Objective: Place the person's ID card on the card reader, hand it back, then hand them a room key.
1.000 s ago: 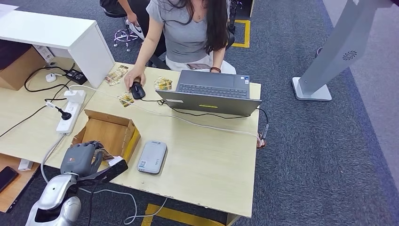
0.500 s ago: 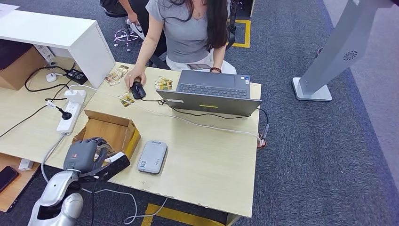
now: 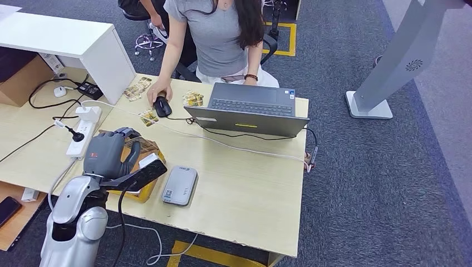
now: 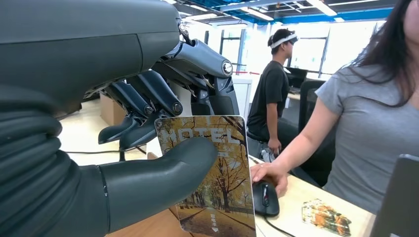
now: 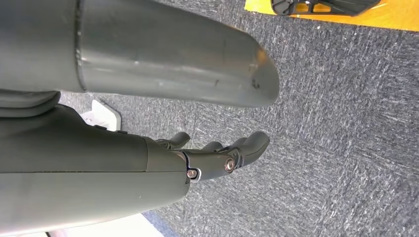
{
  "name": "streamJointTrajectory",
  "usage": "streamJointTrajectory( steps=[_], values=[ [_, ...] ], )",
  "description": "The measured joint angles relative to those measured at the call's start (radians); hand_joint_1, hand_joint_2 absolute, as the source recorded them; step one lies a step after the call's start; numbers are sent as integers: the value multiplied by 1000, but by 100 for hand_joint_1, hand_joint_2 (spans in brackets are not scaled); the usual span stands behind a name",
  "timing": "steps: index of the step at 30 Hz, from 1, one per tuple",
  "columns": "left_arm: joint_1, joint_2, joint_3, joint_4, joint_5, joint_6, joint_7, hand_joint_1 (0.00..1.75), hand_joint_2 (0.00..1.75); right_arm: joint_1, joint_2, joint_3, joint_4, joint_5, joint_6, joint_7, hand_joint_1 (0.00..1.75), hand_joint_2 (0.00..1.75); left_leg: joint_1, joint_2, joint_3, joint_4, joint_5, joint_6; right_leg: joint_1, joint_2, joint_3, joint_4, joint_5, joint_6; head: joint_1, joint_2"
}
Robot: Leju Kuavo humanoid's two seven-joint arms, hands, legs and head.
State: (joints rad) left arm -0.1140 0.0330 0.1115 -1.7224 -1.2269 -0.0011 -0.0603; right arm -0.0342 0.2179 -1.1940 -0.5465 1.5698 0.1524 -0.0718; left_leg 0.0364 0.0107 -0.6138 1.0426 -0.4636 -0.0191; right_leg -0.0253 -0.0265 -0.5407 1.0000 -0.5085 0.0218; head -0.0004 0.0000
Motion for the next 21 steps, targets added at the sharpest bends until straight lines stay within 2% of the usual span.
streamJointTrajectory(
  steps=[5, 9, 15, 21],
  values=[
    [-7, -5, -10, -14, 12, 6, -8, 175, 175, 0, -4, 1, 10, 0, -4, 0, 0, 0, 0, 0, 0, 0, 0, 0, 0, 0, -1, 0, 0, 0, 0, 0],
    [-70, -23, -40, -61, 48, -28, 10, 175, 175, -4, -12, 16, 30, 0, -24, -1, 0, 0, 0, -1, 0, 0, 0, 0, 0, -1, -1, 0, 0, 0, 0, 0],
    [-274, -51, -109, -96, 4, -143, 118, 175, 175, -24, -29, 59, 82, 0, -44, 11, 0, 0, 0, -1, -1, 1, 3, 1, 0, -1, 0, 0, 3, 2, 0, 0],
    [-515, -54, -159, 65, -147, -198, 216, 175, 175, -60, -43, 118, 132, 0, -52, 44, 0, 0, 0, 0, 0, 1, 5, 0, 0, 0, -1, 0, 5, 0, 0, 0]
  ],
)
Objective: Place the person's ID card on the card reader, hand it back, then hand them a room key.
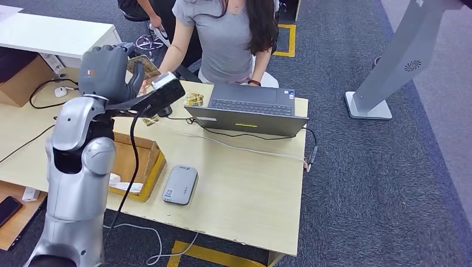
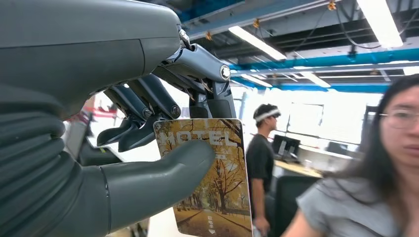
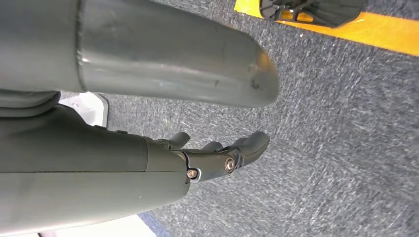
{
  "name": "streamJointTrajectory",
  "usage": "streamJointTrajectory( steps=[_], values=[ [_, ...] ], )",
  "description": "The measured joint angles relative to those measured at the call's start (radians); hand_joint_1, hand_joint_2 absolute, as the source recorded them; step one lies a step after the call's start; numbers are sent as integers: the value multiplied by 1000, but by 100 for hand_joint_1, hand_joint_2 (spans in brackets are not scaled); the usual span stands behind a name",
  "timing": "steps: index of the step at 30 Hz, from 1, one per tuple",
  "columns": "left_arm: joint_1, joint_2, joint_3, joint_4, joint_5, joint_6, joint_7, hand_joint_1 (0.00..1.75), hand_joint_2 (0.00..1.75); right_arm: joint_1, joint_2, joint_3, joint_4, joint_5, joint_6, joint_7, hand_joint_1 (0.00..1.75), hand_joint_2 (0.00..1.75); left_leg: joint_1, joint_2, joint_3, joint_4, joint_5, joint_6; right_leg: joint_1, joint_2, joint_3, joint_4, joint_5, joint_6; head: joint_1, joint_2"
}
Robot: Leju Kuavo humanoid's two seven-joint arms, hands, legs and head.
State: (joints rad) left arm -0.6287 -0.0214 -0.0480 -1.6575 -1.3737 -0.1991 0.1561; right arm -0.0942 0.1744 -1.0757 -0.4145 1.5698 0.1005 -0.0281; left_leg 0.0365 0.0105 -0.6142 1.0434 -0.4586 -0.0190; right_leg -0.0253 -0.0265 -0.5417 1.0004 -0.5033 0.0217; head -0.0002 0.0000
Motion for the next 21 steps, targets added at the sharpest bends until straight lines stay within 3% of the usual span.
streamJointTrajectory(
  steps=[7, 18, 21],
  values=[
    [-108, -19, -33, 130, -46, -27, 39, 175, 175, -13, -13, 43, 30, 0, -2, 9, 0, 0, 0, 0, -1, 0, 0, 0, 0, 0, 0, 0, 0, 0, 0, 0],
    [-118, -32, -34, 207, -51, -28, 50, 175, 175, -17, -22, 78, 46, 0, -6, 15, 0, 0, 0, 0, -1, 0, 0, 0, 0, 0, -1, 0, 0, 0, 0, 0],
    [-117, -32, -34, 216, -51, -26, 50, 47, 175, -17, -23, 81, 48, 0, -6, 15, 0, 0, 0, 0, -2, 0, 0, 0, 0, 0, -1, 0, 0, 0, 0, 0]
  ],
)
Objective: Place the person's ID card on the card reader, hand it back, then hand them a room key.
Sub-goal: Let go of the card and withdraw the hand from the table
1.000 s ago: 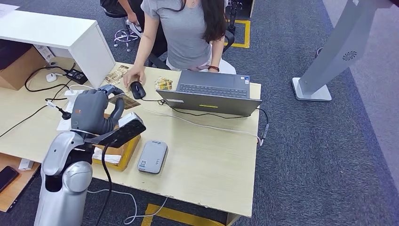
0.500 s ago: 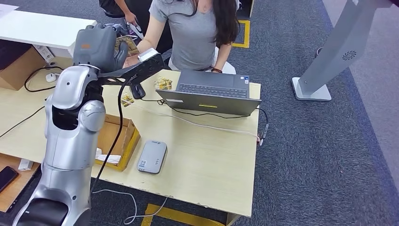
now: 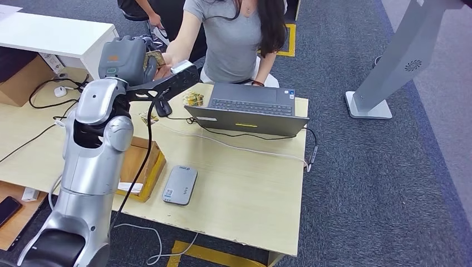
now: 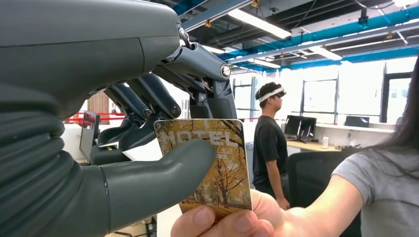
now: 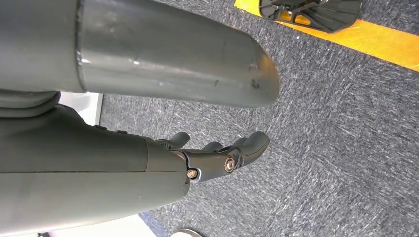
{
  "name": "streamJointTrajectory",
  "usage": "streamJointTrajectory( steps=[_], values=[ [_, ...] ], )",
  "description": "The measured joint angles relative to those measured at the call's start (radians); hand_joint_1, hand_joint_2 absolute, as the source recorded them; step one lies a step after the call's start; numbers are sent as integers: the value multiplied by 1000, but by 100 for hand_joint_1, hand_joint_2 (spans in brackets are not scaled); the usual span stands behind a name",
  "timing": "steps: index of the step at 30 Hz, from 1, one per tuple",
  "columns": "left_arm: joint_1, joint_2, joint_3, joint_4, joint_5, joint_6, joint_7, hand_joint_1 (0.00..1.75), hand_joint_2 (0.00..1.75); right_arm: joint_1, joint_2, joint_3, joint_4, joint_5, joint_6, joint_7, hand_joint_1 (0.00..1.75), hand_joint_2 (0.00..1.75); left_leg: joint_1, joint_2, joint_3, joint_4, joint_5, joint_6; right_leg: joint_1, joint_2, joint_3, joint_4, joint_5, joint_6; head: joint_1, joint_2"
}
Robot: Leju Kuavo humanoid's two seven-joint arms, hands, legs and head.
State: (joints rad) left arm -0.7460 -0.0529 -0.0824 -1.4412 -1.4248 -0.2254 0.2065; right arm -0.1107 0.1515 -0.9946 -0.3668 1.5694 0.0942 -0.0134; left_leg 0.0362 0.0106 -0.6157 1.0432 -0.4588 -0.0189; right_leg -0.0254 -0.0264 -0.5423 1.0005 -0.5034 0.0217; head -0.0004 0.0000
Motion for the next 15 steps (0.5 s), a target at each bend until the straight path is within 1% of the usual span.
streamJointTrajectory(
  steps=[1, 2, 8, 12, 15],
  values=[
    [0, 0, 0, 3, 0, 0, 0, 3, 175, 0, 0, 0, 1, 0, 0, 0, 0, 0, 0, 0, 0, 0, 0, 0, 0, 0, 0, 0, 0, 0, 0, 0],
    [0, 0, 0, 5, 0, 1, 0, 0, 175, 0, 0, 1, 1, 0, 0, 0, 0, 0, 0, 0, 0, 0, 0, 0, 0, 0, 0, 0, 0, 0, 0, 0],
    [3, 0, 0, 16, -2, 17, -9, 0, 175, -1, -2, 10, 5, 0, -1, 3, 0, 0, 0, 0, -1, 0, 0, 0, 0, 0, 0, 0, 0, 0, 0, 0],
    [33, 0, 0, -3, 49, 52, -60, 0, 175, 0, -3, 17, 6, -11, -1, 4, 0, 0, 0, 0, 0, 0, 0, 0, 0, 0, 0, 0, 0, 0, 0, 0],
    [91, 0, 0, -79, 141, 68, -125, 0, 175, 6, -3, 18, 6, -31, -2, 5, 0, 0, 0, 0, -1, 0, 0, 0, 0, 0, 0, 0, 0, 0, 0, 0]
  ],
)
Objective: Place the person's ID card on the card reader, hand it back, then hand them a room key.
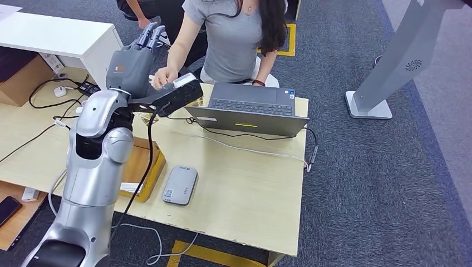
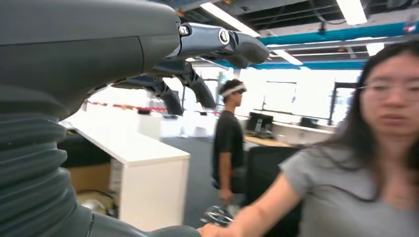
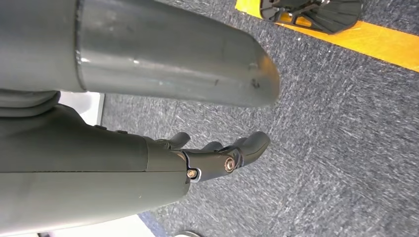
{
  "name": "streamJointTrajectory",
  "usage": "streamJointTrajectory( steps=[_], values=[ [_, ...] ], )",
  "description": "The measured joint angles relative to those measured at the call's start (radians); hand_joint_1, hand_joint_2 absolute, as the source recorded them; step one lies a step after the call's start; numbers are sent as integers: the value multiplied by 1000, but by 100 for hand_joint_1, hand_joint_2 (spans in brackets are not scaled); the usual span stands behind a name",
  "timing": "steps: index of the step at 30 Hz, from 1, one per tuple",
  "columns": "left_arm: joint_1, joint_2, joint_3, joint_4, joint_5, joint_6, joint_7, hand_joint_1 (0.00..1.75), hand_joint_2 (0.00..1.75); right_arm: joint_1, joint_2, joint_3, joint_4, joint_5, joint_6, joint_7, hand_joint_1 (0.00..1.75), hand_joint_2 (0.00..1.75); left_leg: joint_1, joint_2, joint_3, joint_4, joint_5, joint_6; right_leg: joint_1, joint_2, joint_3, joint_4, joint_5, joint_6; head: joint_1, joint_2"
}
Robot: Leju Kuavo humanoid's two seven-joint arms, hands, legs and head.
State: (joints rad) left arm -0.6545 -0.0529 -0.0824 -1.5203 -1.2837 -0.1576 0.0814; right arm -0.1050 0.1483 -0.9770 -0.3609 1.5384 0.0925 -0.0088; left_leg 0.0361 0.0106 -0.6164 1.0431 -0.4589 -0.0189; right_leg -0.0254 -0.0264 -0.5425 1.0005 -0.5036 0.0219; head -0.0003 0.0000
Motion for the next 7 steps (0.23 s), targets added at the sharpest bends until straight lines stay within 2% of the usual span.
streamJointTrajectory(
  steps=[3, 7],
  values=[
    [91, 4, 0, -128, 123, 26, -71, 0, 175, 11, -1, 0, 0, -23, -1, -7, 0, 0, 0, 0, -1, 0, -1, 0, 0, 0, 0, 0, 0, 0, 0, 0],
    [197, 20, 2, -266, 210, 59, -122, 0, 175, 25, -1, 0, 0, -34, -2, -19, 0, 0, 0, 0, -1, -1, -2, 0, 0, 0, 0, 0, -1, 1, 0, 0]
  ],
)
